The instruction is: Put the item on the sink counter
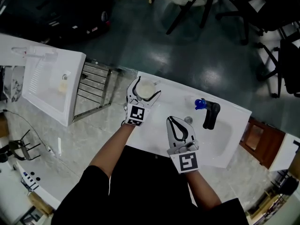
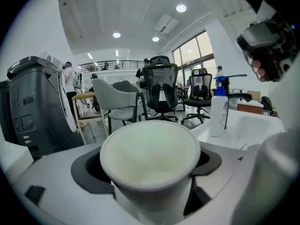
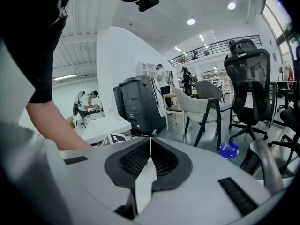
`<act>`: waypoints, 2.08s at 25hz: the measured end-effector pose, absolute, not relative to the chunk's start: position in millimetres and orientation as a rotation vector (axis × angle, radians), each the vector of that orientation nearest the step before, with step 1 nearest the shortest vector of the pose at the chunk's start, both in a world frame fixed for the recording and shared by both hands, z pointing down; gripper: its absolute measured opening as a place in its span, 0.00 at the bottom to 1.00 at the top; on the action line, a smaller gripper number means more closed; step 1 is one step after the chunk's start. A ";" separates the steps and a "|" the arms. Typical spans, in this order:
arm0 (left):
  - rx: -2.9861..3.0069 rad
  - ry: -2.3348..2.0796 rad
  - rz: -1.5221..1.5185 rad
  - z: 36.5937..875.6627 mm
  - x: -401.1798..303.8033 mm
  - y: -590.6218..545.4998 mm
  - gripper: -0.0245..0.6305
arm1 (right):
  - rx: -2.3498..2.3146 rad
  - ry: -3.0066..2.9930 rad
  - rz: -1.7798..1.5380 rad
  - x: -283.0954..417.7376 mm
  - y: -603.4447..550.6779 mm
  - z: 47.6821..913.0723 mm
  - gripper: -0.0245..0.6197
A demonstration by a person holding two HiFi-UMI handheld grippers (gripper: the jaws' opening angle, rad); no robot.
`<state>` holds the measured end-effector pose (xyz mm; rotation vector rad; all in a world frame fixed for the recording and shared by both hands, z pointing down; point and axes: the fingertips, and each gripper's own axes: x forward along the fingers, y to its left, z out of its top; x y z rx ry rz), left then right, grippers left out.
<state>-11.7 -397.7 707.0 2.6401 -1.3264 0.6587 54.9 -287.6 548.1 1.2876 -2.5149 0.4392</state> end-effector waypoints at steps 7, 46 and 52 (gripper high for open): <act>2.596 -1.289 0.617 705.4 -15.8 -381.6 0.86 | 1.344 -2.478 0.492 77.2 -275.4 539.6 0.09; 2.472 -1.222 -0.029 434.7 -37.4 77.2 0.06 | 1.376 -2.429 0.348 55.7 58.1 445.6 0.09; 2.508 -1.278 -0.010 415.0 -24.4 94.7 0.06 | 1.495 -2.498 0.241 58.8 81.4 413.6 0.09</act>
